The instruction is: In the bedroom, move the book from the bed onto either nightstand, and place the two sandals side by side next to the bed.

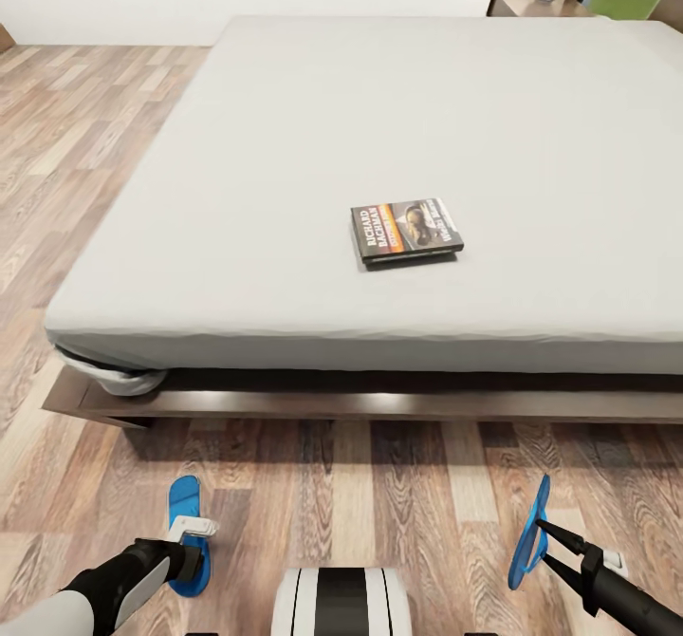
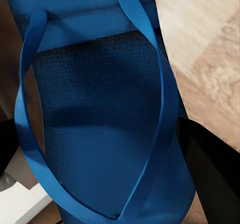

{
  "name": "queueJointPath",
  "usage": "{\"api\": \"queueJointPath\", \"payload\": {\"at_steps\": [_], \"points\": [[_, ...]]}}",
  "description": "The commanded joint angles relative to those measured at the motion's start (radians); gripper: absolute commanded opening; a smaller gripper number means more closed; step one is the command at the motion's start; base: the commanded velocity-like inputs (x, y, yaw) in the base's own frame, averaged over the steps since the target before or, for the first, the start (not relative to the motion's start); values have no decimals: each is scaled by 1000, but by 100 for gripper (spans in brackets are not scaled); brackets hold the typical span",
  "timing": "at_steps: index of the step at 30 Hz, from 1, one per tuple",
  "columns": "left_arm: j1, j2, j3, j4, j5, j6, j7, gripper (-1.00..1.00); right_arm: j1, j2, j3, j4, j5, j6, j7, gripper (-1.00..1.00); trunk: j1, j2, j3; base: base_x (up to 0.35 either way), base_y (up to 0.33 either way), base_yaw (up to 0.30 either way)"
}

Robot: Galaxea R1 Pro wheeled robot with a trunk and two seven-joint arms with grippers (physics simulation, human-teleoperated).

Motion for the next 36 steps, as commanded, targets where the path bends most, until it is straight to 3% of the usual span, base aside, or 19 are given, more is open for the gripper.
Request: {"api": "queueJointPath", "payload": {"at_steps": [1,28,31,36], "points": [[0,1,-8,-3,10,4,8,-100,0,0,-6,0,3,9,2,-100,0,0,-1,0,280,0],[0,-7,-16,-4,5,3,9,-100,0,1,-5,-2,3,9,3,-100,0,0,0,0,26,-6],[0,-4,-17,-5,-19,3,6,-100,0,0,-5,-2,3,9,3,-100,0,0,0,0,0,0],[0,-3,-16,-5,-92,3,2,-100,0,1,-5,-2,3,9,3,-100,0,0,0,0,0,0]]}}
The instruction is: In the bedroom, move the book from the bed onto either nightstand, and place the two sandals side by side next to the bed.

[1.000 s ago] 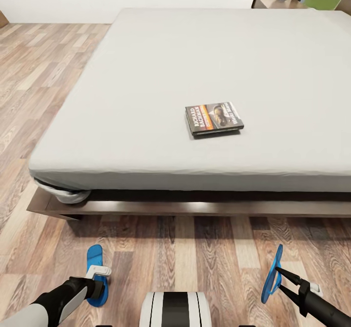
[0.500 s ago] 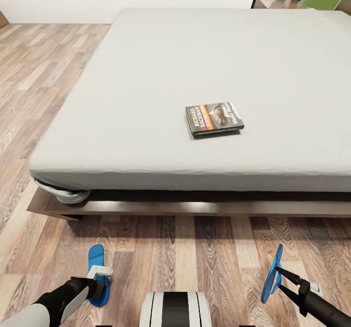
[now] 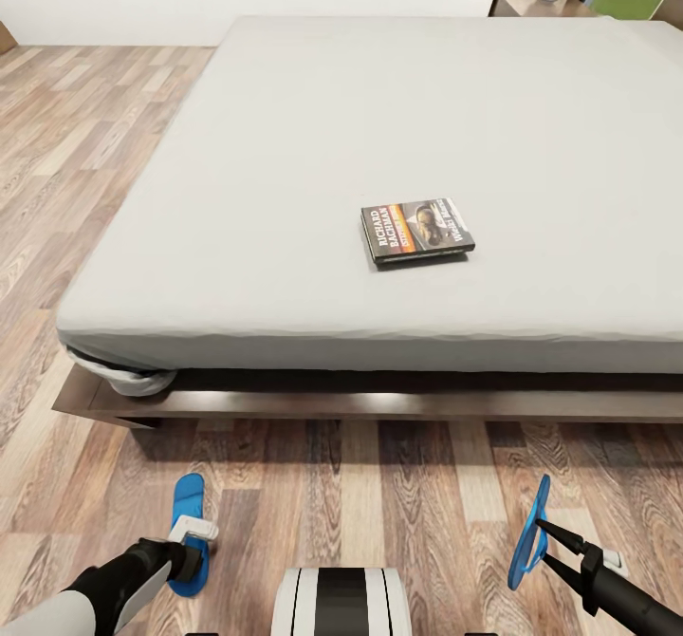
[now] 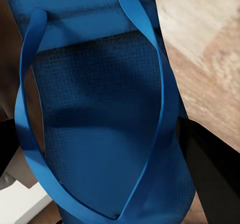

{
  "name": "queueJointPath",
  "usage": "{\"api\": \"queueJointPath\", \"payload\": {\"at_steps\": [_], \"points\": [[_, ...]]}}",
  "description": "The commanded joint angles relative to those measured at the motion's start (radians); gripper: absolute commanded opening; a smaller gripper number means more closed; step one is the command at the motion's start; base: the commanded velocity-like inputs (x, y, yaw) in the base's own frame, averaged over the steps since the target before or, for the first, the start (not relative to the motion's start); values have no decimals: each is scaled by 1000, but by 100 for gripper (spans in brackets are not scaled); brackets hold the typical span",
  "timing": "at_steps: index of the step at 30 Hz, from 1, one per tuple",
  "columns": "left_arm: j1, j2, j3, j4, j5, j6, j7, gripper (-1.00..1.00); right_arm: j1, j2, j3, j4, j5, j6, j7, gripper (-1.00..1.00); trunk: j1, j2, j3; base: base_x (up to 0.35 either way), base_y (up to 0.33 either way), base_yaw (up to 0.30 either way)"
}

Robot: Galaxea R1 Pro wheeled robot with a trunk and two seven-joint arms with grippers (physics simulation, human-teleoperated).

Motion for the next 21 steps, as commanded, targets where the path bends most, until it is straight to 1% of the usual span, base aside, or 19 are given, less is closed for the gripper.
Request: {"api": "queueJointPath", "payload": {"at_steps": [1,3,6,20,21], "points": [[0,1,-8,-3,0,4,8,-100,0,1,-6,0,3,8,2,-100,0,0,-1,0,0,0],[0,3,-8,-3,-16,3,7,-100,0,0,-6,0,3,8,2,-100,0,0,-1,0,0,0],[0,7,-8,-3,-26,0,8,-100,0,0,-6,0,3,8,2,-100,0,0,-1,0,0,0],[0,6,-8,-3,-30,-3,10,-100,0,0,-5,0,3,8,1,-100,0,0,-1,0,0,0],[0,7,-8,-2,-30,-3,10,-100,0,1,-5,0,3,8,1,-100,0,0,-4,0,0,0]]}}
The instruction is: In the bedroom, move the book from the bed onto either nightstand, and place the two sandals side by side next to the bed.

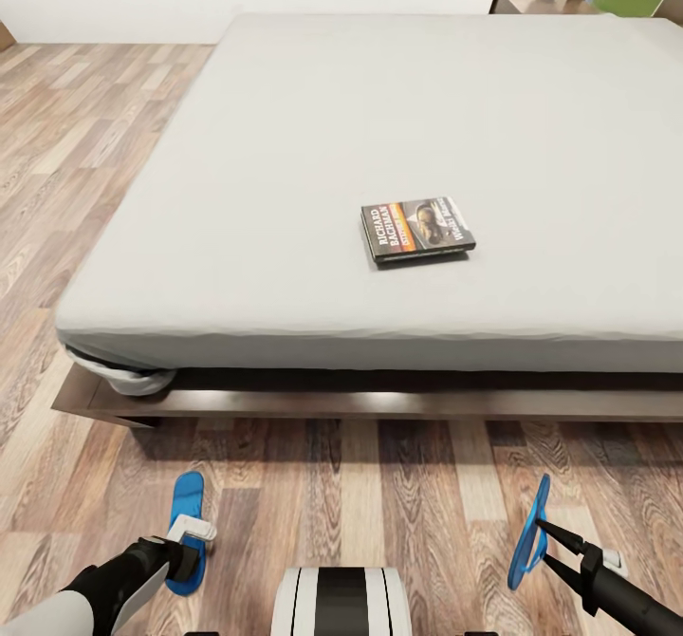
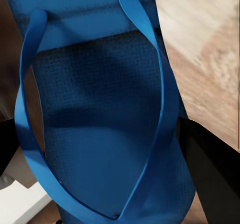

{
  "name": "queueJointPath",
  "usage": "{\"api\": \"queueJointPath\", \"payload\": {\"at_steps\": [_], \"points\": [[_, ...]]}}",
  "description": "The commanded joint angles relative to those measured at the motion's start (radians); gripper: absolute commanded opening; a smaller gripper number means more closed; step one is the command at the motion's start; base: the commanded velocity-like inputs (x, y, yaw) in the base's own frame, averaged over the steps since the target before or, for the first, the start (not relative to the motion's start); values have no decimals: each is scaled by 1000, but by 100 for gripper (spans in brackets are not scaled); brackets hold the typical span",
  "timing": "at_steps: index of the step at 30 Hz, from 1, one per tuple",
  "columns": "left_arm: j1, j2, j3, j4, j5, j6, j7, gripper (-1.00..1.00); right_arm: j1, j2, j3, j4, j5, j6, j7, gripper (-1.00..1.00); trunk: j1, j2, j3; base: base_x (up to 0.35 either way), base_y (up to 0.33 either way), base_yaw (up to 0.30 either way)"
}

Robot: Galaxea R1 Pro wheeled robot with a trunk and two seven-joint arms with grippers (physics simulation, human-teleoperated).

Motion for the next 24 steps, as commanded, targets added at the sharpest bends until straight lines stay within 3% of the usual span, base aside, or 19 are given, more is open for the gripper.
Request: {"api": "queueJointPath", "payload": {"at_steps": [1,6,24], "points": [[0,1,-8,-3,9,5,8,-100,0,0,-6,0,1,9,2,-100,0,-1,-5,0,0,0],[0,1,-7,-3,9,5,9,-100,0,0,-6,0,2,9,2,-100,2,-2,-24,0,0,0],[0,1,-5,-4,9,5,10,-100,0,0,-7,0,1,9,3,-100,2,-2,-24,52,31,0]]}}
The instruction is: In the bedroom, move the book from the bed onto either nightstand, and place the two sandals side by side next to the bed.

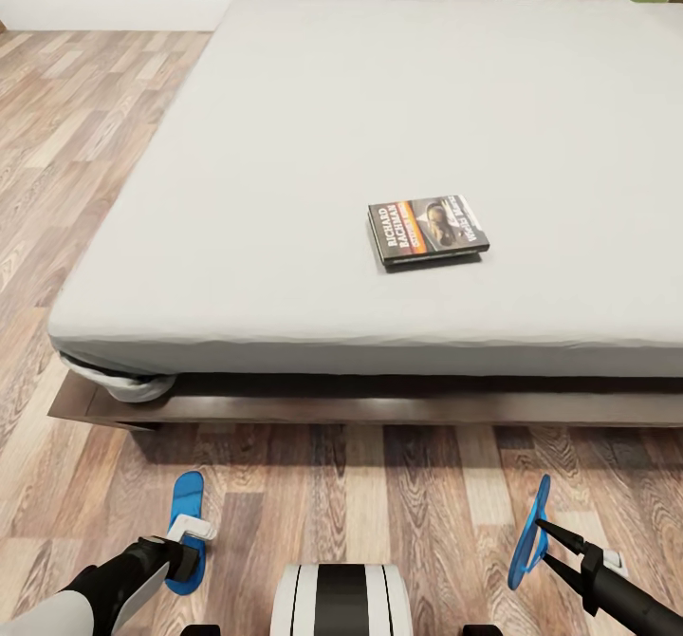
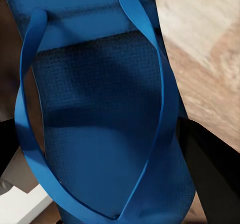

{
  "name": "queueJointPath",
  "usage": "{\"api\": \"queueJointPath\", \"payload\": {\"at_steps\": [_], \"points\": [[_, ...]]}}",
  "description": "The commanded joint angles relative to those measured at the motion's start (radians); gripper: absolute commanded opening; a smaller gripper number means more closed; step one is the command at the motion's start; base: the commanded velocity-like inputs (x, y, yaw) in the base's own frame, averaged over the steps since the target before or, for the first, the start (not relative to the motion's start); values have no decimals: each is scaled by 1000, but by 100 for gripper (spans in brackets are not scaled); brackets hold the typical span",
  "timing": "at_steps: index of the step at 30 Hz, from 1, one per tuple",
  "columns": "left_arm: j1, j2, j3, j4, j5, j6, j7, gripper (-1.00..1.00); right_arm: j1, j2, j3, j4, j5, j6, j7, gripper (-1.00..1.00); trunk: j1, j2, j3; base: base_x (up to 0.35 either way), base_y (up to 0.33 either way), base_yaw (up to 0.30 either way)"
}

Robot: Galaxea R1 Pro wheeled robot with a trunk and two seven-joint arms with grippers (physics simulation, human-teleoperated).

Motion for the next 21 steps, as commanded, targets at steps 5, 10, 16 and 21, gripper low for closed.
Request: {"api": "queueJointPath", "payload": {"at_steps": [5,10,16,21], "points": [[0,0,-8,-3,10,5,8,-100,0,1,-6,0,3,8,2,-100,0,0,-1,2,1,0],[0,-1,-8,-3,10,5,8,-100,0,0,-6,0,3,8,1,-100,0,0,-1,0,0,0],[0,0,-8,-3,10,5,9,-100,0,0,-6,0,3,8,2,-100,0,0,-1,0,0,0],[0,1,-7,-2,10,5,10,100,0,0,-6,0,3,8,2,-100,0,0,-1,0,0,0]]}}
